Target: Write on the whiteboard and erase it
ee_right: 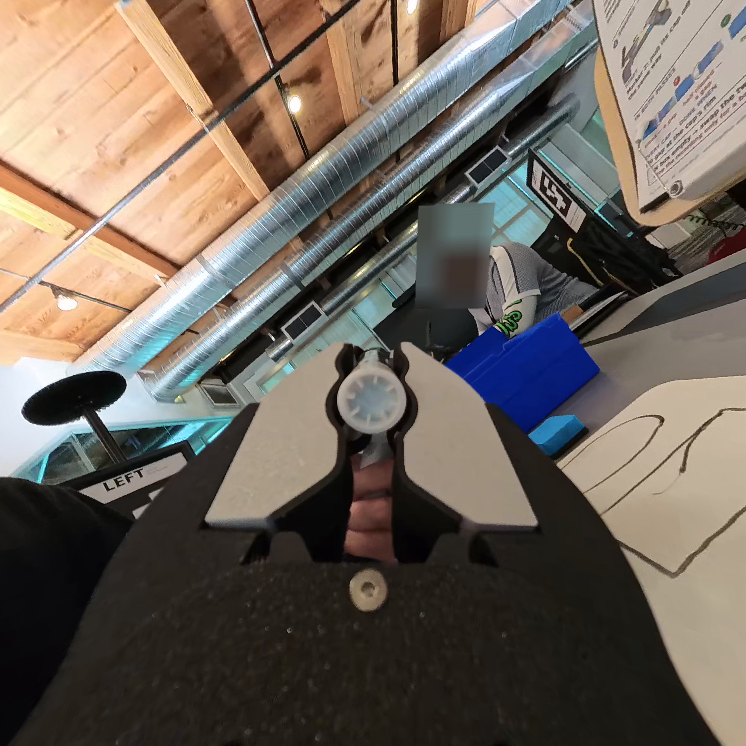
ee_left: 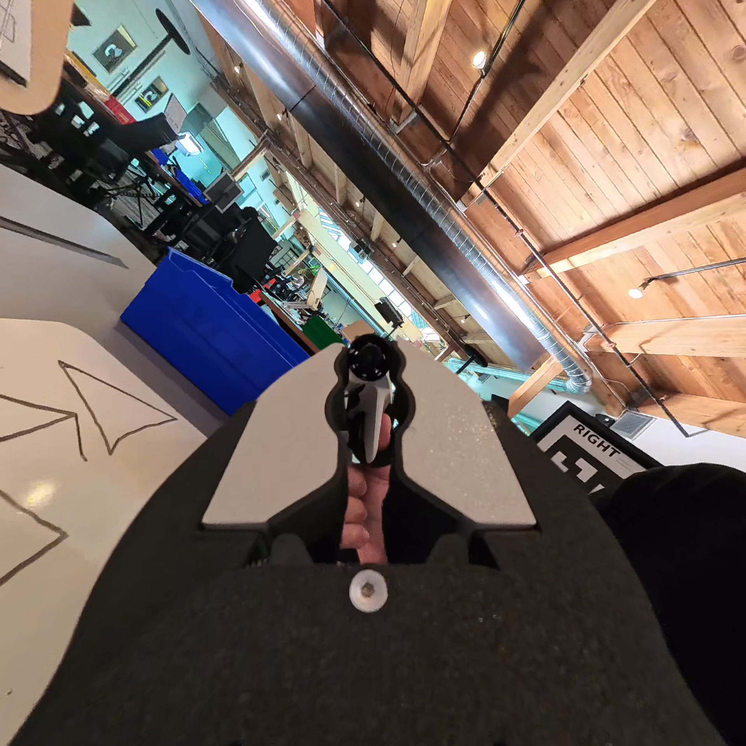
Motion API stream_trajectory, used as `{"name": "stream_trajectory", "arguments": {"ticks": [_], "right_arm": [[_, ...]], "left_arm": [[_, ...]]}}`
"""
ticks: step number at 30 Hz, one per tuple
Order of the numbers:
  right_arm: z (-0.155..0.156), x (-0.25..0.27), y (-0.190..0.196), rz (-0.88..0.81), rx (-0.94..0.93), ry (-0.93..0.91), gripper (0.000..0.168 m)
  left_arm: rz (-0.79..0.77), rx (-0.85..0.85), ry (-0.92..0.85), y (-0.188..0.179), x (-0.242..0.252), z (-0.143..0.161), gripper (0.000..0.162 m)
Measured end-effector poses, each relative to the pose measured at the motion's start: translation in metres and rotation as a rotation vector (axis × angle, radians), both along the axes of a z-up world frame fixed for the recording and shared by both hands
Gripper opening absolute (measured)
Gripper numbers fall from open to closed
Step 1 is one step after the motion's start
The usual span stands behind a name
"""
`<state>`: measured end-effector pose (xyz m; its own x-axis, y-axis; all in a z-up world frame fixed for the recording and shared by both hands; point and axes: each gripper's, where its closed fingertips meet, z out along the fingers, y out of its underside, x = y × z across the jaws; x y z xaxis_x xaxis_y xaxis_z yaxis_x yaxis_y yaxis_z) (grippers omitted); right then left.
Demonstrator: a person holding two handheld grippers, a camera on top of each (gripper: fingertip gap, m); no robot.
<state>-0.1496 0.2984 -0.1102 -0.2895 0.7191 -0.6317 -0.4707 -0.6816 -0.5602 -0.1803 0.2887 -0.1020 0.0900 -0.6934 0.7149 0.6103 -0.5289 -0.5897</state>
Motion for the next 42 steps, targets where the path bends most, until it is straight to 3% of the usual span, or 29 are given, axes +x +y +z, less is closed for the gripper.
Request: {"name": "stream_trajectory", "arguments": {"ticks": [3, 10, 18, 26, 42], "right_arm": [[-0.002, 0.000, 0.001, -0.009, -0.019, 0.011, 0.020], [-0.004, 0.004, 0.005, 0.031, -0.022, -0.007, 0.020], [-0.005, 0.008, 0.008, 0.060, -0.074, 0.035, 0.020], [-0.006, 0.007, 0.004, 0.065, -0.032, -0.021, 0.020], [-0.007, 0.004, 0.001, 0.089, -0.032, -0.028, 0.020]], "left_arm": [[0.015, -0.007, -0.023, 0.002, 0.000, -0.001, 0.020], [-0.043, 0.010, 0.192, 0.000, 0.006, -0.007, 0.020], [-0.021, 0.036, 0.271, -0.001, -0.005, -0.008, 0.050], [0.007, 0.109, 0.386, -0.005, -0.022, -0.003, 0.010], [-0.052, 0.120, 0.463, -0.012, -0.015, -0.013, 0.009]]}}
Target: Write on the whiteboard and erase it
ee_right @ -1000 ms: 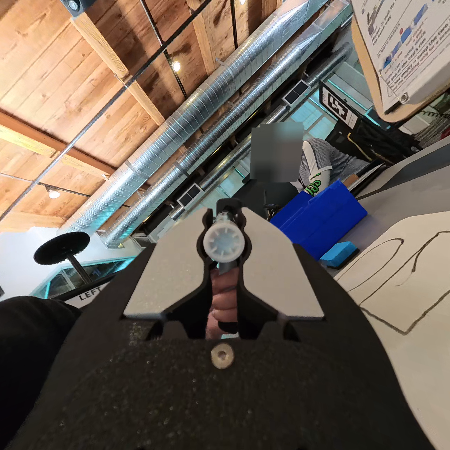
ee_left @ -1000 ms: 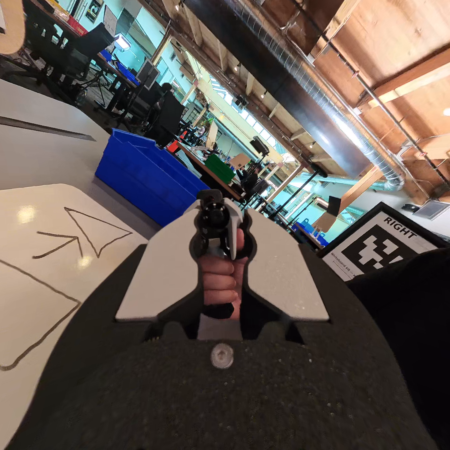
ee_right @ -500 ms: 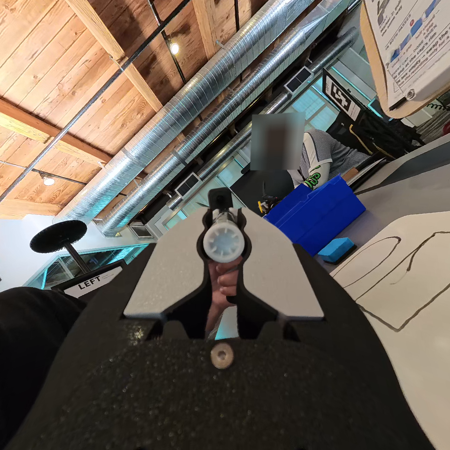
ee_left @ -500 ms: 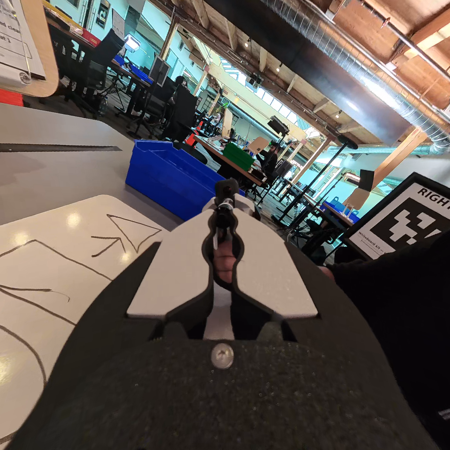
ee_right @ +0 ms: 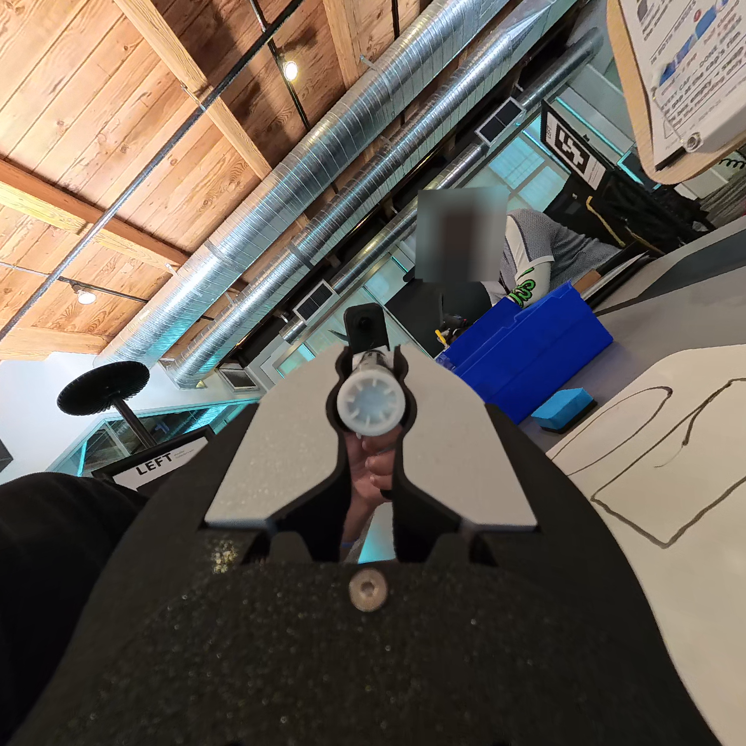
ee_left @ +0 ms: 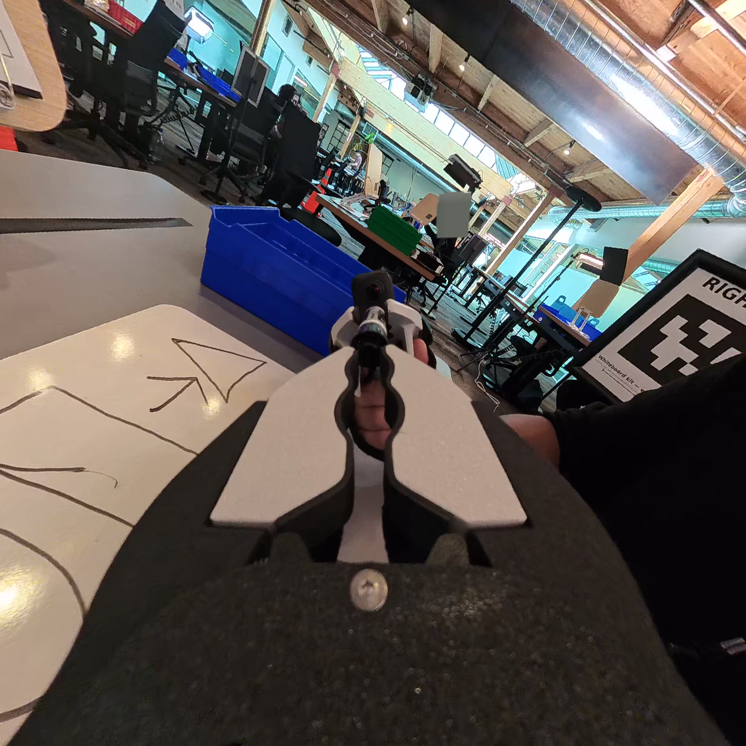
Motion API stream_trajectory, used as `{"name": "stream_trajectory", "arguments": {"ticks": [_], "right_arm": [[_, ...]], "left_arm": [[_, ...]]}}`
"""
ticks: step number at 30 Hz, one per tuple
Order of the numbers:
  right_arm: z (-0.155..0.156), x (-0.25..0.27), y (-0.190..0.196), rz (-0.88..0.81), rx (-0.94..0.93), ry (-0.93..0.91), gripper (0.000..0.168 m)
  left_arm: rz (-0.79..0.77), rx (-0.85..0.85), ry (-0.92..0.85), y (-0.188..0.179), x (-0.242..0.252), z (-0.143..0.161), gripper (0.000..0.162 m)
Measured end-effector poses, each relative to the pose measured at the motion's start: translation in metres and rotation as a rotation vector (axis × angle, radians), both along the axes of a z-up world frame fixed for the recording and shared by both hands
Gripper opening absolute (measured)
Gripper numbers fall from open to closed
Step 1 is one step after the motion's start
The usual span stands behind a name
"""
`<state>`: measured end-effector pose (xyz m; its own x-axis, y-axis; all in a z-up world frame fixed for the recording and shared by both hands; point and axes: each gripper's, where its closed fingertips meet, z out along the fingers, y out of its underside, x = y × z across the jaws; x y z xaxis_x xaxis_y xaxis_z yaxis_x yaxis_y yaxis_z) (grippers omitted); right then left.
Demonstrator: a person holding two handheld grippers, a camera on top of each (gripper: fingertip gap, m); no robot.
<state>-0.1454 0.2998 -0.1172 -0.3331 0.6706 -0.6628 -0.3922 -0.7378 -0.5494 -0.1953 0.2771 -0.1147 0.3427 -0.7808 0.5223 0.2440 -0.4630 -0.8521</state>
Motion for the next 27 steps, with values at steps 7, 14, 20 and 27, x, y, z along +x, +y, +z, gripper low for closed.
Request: {"name": "stream_trajectory", "arguments": {"ticks": [7, 14, 20, 27], "right_arm": [[-0.004, -0.002, -0.003, 0.028, 0.037, -0.059, 0.020], [-0.013, -0.005, -0.006, 0.065, 0.069, -0.113, 0.020], [-0.014, -0.007, -0.011, 0.101, 0.087, -0.137, 0.020], [-0.021, -0.014, -0.021, 0.147, 0.170, -0.258, 0.021]], "left_arm": [[-0.020, -0.012, 0.009, -0.002, -0.001, -0.006, 0.008], [-0.066, -0.033, 0.070, -0.007, -0.002, -0.020, 0.008], [-0.082, -0.030, 0.063, -0.010, -0.002, -0.019, 0.008], [-0.121, -0.044, 0.131, -0.015, -0.005, -0.028, 0.008]]}}
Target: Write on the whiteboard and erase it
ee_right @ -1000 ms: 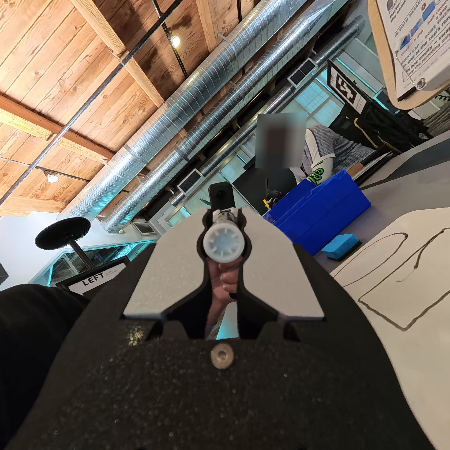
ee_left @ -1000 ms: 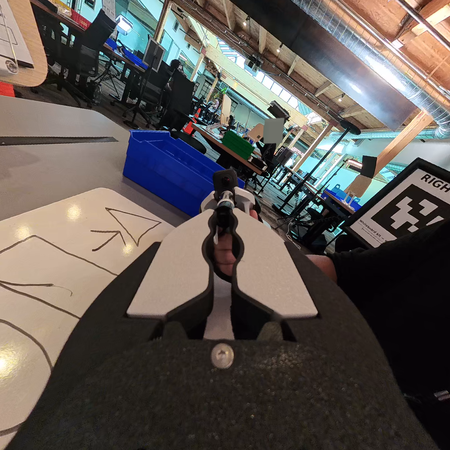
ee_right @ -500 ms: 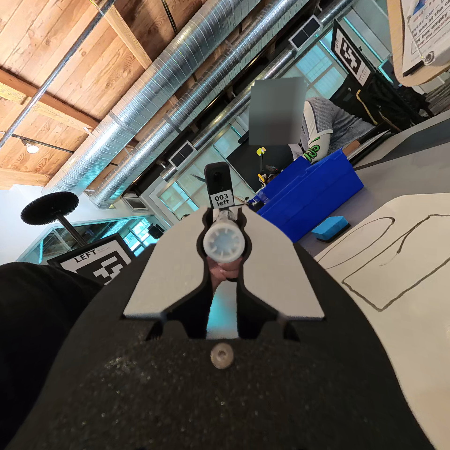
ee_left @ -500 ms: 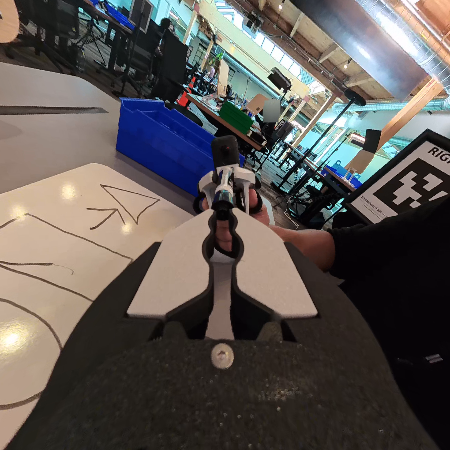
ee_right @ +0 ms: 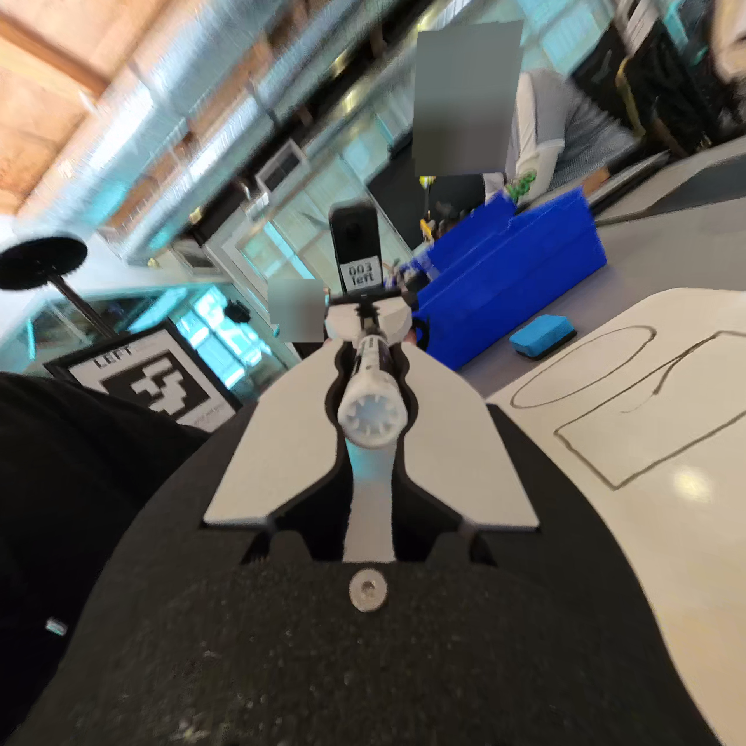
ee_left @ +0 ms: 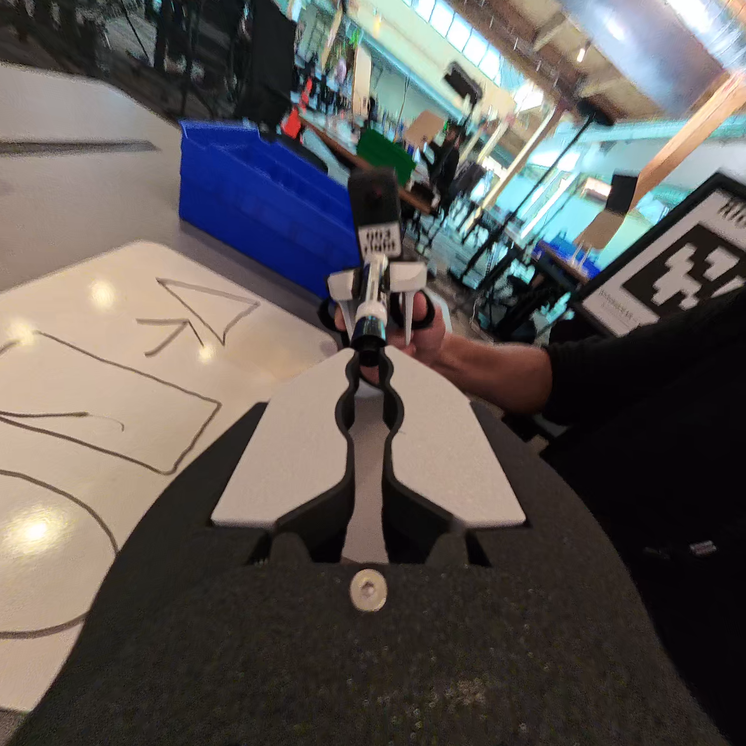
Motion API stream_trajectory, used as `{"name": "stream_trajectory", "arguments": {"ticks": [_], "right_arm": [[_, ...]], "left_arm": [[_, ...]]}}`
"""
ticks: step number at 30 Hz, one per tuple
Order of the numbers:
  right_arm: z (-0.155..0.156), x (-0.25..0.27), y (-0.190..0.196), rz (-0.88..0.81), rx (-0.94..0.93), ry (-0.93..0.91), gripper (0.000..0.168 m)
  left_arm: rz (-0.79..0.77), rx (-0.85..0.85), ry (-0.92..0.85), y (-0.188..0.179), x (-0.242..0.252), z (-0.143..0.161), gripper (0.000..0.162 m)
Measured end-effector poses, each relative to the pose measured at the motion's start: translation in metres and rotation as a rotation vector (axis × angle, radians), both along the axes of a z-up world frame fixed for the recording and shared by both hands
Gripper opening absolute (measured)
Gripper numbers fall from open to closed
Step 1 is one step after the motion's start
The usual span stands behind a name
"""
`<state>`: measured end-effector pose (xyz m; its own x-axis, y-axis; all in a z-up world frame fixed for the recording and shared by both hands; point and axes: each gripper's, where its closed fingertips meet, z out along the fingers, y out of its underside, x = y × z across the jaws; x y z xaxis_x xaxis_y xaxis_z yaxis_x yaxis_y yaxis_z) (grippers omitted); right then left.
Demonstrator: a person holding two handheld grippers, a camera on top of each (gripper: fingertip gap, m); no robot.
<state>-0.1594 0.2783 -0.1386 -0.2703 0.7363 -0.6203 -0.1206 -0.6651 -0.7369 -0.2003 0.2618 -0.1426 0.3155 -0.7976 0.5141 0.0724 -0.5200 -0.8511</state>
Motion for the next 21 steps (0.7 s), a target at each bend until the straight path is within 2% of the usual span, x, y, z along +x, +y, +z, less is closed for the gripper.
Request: {"name": "stream_trajectory", "arguments": {"ticks": [9, 16, 17, 21], "right_arm": [[0.000, -0.002, 0.000, -0.007, -0.027, 0.024, 0.020], [0.006, -0.001, 0.000, -0.050, 0.054, -0.005, 0.020], [0.007, 0.001, 0.001, -0.071, 0.066, -0.008, 0.020], [0.018, 0.011, 0.006, -0.162, 0.163, -0.065, 0.020]], "left_arm": [[-0.010, -0.005, -0.019, 0.001, 0.001, -0.001, 0.008], [0.002, 0.000, -0.040, 0.003, 0.000, 0.001, 0.008], [0.013, 0.003, -0.042, 0.004, 0.001, 0.001, 0.012], [0.082, -0.028, -0.007, 0.004, -0.002, -0.006, 0.050]]}}
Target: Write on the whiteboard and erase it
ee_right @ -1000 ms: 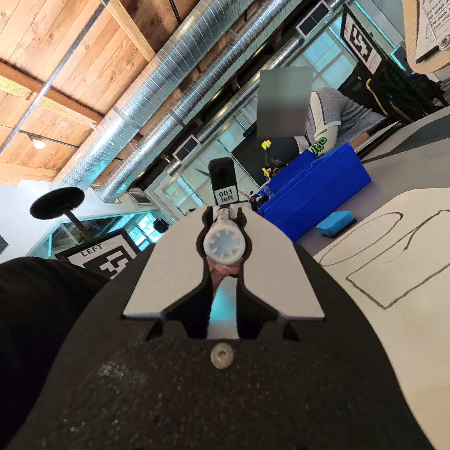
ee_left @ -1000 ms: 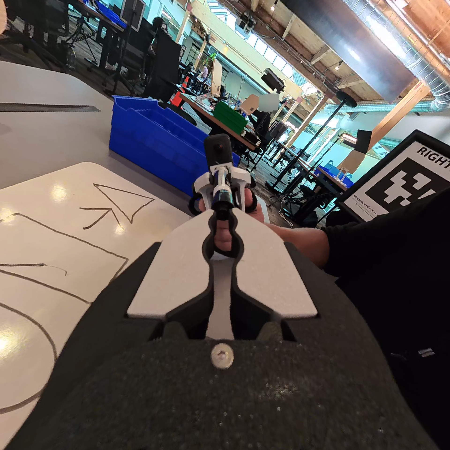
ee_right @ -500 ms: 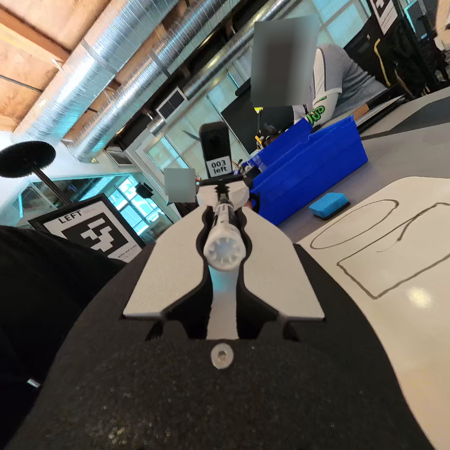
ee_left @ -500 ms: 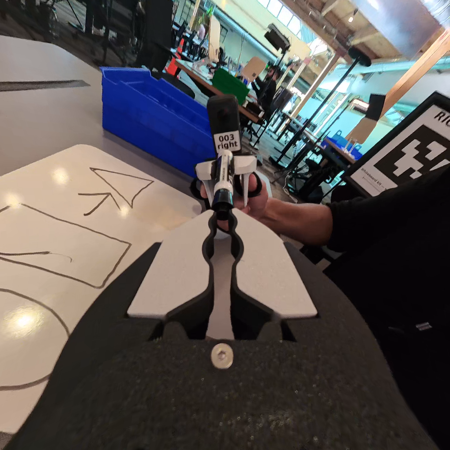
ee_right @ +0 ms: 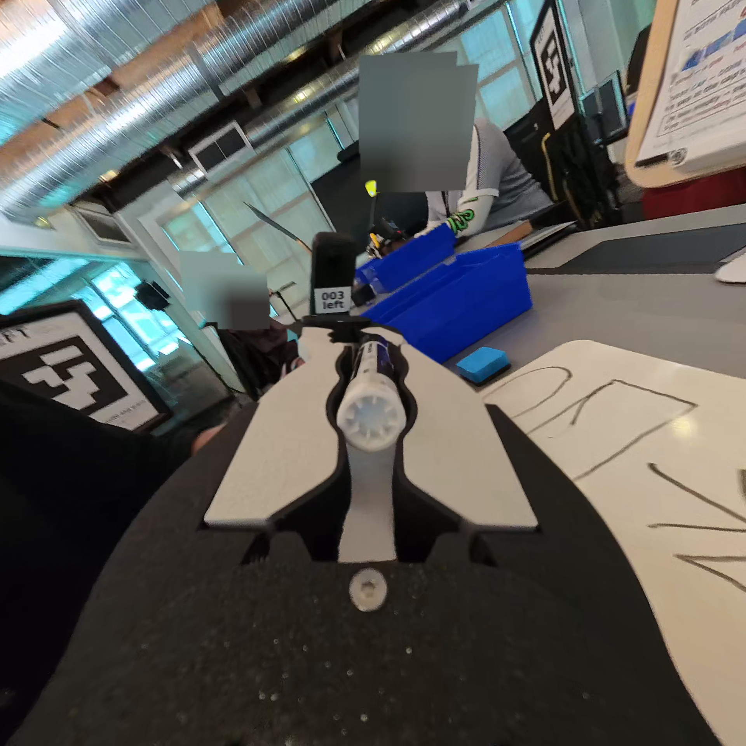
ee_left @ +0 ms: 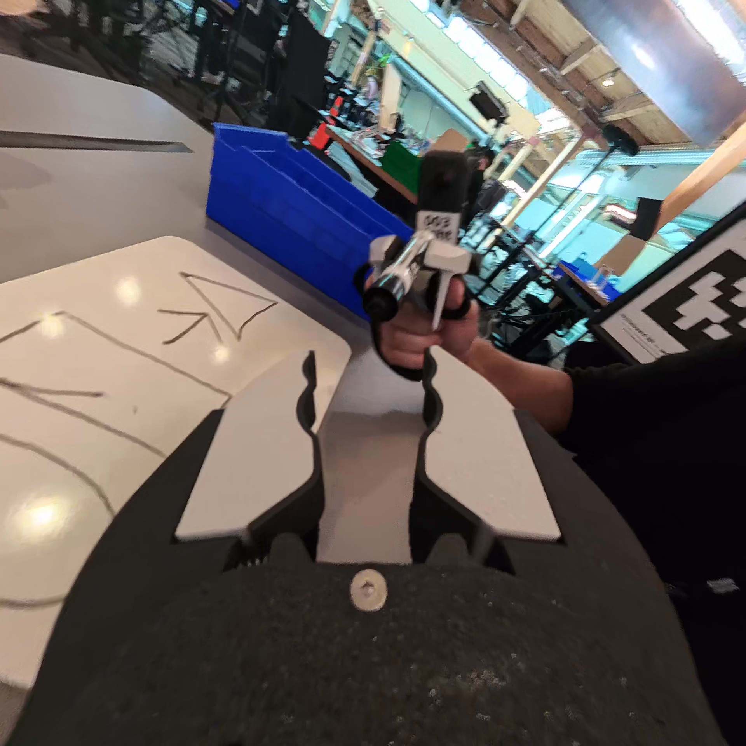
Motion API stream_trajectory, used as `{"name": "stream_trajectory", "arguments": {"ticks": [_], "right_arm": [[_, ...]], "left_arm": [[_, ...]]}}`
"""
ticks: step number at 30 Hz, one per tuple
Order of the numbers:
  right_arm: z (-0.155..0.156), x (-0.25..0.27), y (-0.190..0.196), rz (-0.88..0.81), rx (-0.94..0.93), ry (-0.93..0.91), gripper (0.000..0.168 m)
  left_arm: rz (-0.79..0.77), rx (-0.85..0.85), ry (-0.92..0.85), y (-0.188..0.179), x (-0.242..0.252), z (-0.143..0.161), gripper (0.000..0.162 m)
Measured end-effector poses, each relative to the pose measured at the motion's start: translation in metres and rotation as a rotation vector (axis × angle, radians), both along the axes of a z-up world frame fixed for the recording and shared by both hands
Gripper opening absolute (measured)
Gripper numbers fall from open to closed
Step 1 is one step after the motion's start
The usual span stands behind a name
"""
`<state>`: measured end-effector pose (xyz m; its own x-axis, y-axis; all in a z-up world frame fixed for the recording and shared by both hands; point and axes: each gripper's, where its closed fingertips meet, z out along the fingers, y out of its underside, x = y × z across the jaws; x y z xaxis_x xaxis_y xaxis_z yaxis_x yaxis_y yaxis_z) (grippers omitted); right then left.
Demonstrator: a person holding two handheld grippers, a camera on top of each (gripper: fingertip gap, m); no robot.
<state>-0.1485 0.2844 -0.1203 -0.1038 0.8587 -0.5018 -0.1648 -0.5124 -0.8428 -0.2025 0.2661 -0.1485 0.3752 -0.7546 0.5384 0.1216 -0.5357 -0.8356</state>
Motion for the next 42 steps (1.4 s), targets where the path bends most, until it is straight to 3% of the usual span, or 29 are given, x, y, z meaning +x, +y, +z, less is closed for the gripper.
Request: {"name": "stream_trajectory", "arguments": {"ticks": [3, 6, 8, 10, 12, 14, 19, 24, 28, 36, 39, 42], "right_arm": [[0.005, 0.011, 0.000, -0.086, 0.086, -0.134, 0.020], [0.025, 0.038, -0.002, -0.198, 0.188, -0.298, 0.020], [0.049, 0.081, 0.016, -0.357, 0.249, -0.438, 0.020], [0.061, 0.143, 0.044, -0.520, 0.192, -0.616, 0.020], [0.039, 0.215, 0.074, -0.643, 0.077, -0.936, 0.020], [-0.004, 0.274, 0.098, -0.686, -0.086, -1.260, 0.020], [-0.095, 0.284, 0.144, -0.469, -0.310, -1.500, 0.021], [-0.130, 0.271, 0.179, -0.427, -0.302, -1.640, 0.022], [-0.159, 0.265, 0.197, -0.446, -0.392, -1.604, 0.021], [-0.158, 0.267, 0.228, -0.628, -0.364, -1.402, 0.034], [-0.124, 0.262, 0.232, -0.695, -0.254, -1.257, 0.036], [-0.046, 0.244, 0.202, -0.757, -0.009, -1.005, 0.036]], "left_arm": [[0.163, 0.014, 0.169, -0.005, -0.015, -0.024, 0.063], [0.328, 0.076, 0.331, -0.021, -0.035, -0.041, 0.060], [0.349, 0.099, 0.368, -0.040, -0.039, -0.047, 0.056], [0.357, 0.104, 0.400, -0.054, -0.042, -0.055, 0.055], [0.366, 0.105, 0.440, -0.059, -0.045, -0.063, 0.054], [0.355, 0.098, 0.467, -0.058, -0.045, -0.067, 0.054], [0.306, 0.056, 0.444, -0.057, -0.032, -0.073, 0.054], [0.297, 0.075, 0.500, -0.060, -0.027, -0.078, 0.054], [0.290, 0.070, 0.510, -0.061, -0.025, -0.081, 0.055], [0.301, 0.066, 0.516, -0.061, -0.032, -0.084, 0.055], [0.306, 0.073, 0.526, -0.061, -0.032, -0.083, 0.055], [0.312, 0.083, 0.536, -0.061, -0.034, -0.083, 0.055]]}}
